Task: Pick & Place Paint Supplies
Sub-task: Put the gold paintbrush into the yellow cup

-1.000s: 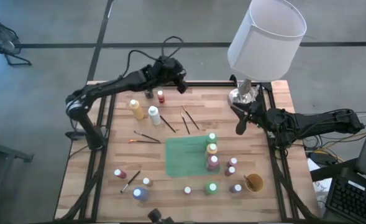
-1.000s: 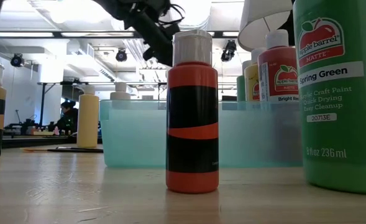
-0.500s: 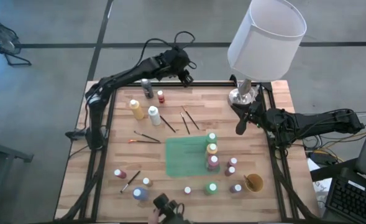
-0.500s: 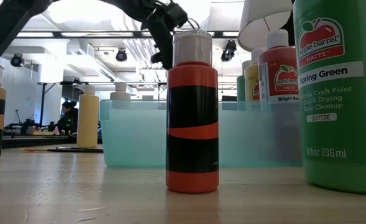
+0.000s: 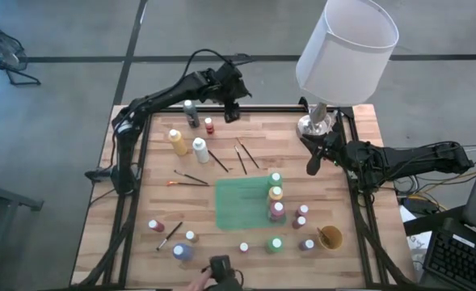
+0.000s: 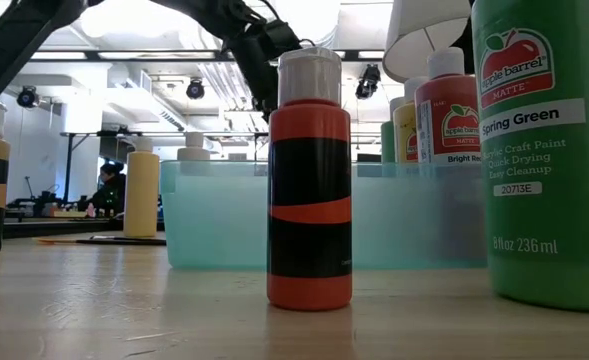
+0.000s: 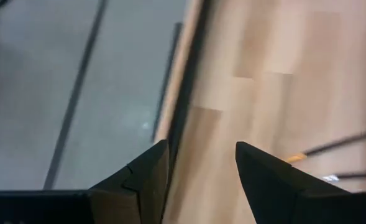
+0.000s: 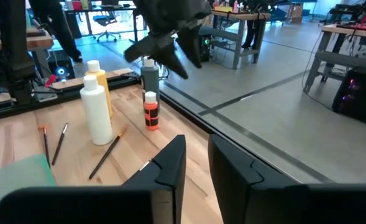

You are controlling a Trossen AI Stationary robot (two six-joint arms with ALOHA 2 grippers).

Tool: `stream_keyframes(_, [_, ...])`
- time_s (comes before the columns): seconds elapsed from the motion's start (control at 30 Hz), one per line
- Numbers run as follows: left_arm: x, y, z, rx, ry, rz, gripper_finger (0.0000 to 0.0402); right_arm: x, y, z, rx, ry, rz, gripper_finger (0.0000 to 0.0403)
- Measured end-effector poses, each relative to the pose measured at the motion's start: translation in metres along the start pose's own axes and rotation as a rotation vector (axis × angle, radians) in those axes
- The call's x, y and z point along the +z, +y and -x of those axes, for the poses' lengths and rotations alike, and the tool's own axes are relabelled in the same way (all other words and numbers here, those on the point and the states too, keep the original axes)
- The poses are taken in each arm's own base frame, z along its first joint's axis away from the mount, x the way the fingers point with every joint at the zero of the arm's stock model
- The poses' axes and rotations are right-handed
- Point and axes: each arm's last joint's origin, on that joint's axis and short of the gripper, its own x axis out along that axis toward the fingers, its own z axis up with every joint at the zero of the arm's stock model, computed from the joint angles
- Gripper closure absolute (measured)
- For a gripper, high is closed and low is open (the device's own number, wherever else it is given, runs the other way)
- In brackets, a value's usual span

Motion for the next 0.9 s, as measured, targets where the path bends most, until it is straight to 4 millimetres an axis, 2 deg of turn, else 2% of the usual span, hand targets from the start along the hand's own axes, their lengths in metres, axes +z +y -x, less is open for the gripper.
stream_keyframes(0.1, [0.0,-0.003,0.0,-0.087,-0.03,-0.118,0.0209,0.0,0.0,0.0,0.0,0.0,-0.001,0.0328])
stream_keyframes(0.2, [0.0,-0.004,-0.001,-0.101,-0.04,-0.194,0.0209,0.0,0.0,0.0,0.001,0.0,-0.001,0.0323])
stream_keyframes(0.47, [-0.003,-0.013,-0.017,-0.126,0.019,-0.31,0.0209,0.0,0.0,0.0,0.0,0.003,0.001,0.0316])
stream_keyframes(0.67, [-0.004,-0.013,-0.029,-0.1,0.047,-0.179,0.0209,-0.002,0.0,0.0,-0.002,0.015,0.014,0.0316])
stream_keyframes(0.9, [-0.012,-0.017,-0.048,-0.138,0.126,-0.163,0.0209,-0.002,0.0,0.0,-0.002,0.016,0.015,0.0341])
